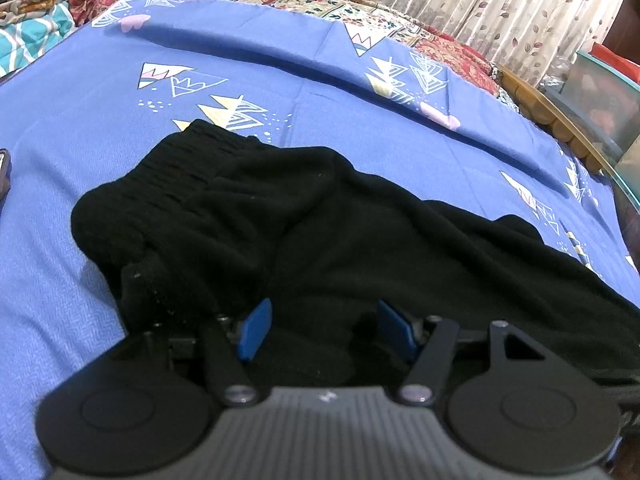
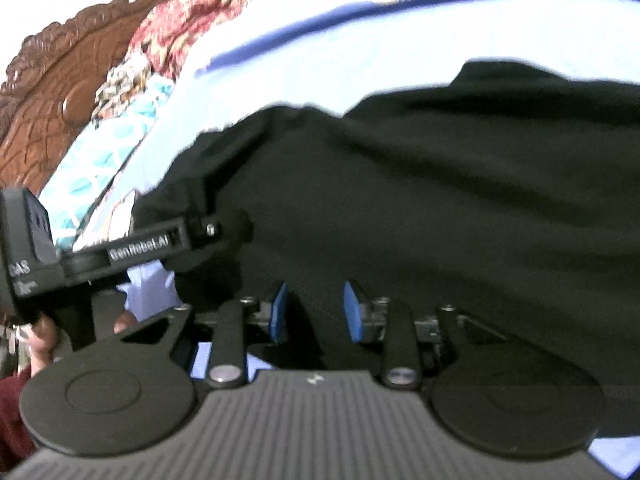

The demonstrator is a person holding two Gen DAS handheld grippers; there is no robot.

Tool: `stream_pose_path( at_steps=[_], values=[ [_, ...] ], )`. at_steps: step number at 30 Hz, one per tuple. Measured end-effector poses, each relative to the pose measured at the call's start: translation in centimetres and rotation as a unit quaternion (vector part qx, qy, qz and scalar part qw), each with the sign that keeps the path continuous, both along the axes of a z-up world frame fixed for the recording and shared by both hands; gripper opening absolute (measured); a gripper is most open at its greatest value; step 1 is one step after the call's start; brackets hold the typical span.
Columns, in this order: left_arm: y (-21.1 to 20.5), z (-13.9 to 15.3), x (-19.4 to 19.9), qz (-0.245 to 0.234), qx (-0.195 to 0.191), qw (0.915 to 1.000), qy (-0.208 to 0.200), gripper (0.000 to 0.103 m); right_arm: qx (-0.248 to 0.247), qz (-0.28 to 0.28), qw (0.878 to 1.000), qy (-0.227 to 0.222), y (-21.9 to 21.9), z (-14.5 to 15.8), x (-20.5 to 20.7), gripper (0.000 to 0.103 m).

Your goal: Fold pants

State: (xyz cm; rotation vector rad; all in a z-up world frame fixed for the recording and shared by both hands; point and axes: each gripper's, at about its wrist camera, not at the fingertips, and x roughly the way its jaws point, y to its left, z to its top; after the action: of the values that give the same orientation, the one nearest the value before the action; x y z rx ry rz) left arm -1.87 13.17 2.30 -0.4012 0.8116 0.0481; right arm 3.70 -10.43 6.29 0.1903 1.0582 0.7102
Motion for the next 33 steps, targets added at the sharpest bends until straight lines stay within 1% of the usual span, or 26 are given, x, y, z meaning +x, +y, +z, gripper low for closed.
stream_pose_path(
  at_steps=[2,4,7,10,15,18,20,22,25,27,30,33],
  values=[
    [0.0,0.0,0.0,0.0,0.002,1.0,0.001,0.06,0.005,-0.011,1.0,-0.012,-0.6,0.5,0.0,0.035],
    [-0.1,0.0,0.1,0.001,0.004,1.0,0.002,0.06,0.008,-0.018,1.0,-0.015,-0.9,0.7,0.0,0.035],
    [-0.2,0.0,0.2,0.001,0.006,1.0,0.003,0.06,0.0,-0.018,1.0,0.003,-0.8,-0.1,-0.1,0.035],
    [-0.3,0.0,0.2,0.002,0.008,1.0,0.004,0.06,-0.017,-0.009,0.999,0.049,-0.2,-1.9,0.0,0.035],
    [-0.5,0.0,0.2,0.0,0.016,0.9999,0.005,0.061,-0.015,-0.006,0.999,0.044,-0.2,-1.8,0.0,0.035],
    [-0.6,0.2,0.3,-0.002,0.023,0.9997,0.007,0.061,-0.004,-0.01,0.999,0.031,-0.7,-1.3,-0.3,0.035],
    [-1.0,0.7,0.3,-0.007,0.035,0.9993,0.006,0.061,0.003,-0.016,1.0,0.017,-1.4,-0.7,-0.5,0.037],
    [-1.6,1.6,0.0,-0.009,0.054,0.9985,-0.002,0.063,0.007,-0.023,1.0,0.001,-2.1,-0.1,-0.7,0.037],
    [-2.4,3.1,-0.9,-0.01,0.071,0.9971,-0.026,0.068,0.007,-0.036,0.999,-0.023,-3.0,0.8,-0.5,0.037],
    [-2.7,3.9,-1.2,-0.015,0.066,0.997,-0.038,0.068,0.006,-0.045,0.998,-0.033,-3.7,1.0,-0.5,0.037],
    [-3.2,4.4,-1.5,-0.023,0.047,0.9976,-0.045,0.068,0.005,-0.062,0.997,-0.035,-4.6,0.8,-0.4,0.037],
    [-4.0,4.1,-1.2,-0.033,0.038,0.9979,-0.04,0.068,0.003,-0.079,0.996,-0.033,-5.5,0.6,-0.4,0.037]
  ],
)
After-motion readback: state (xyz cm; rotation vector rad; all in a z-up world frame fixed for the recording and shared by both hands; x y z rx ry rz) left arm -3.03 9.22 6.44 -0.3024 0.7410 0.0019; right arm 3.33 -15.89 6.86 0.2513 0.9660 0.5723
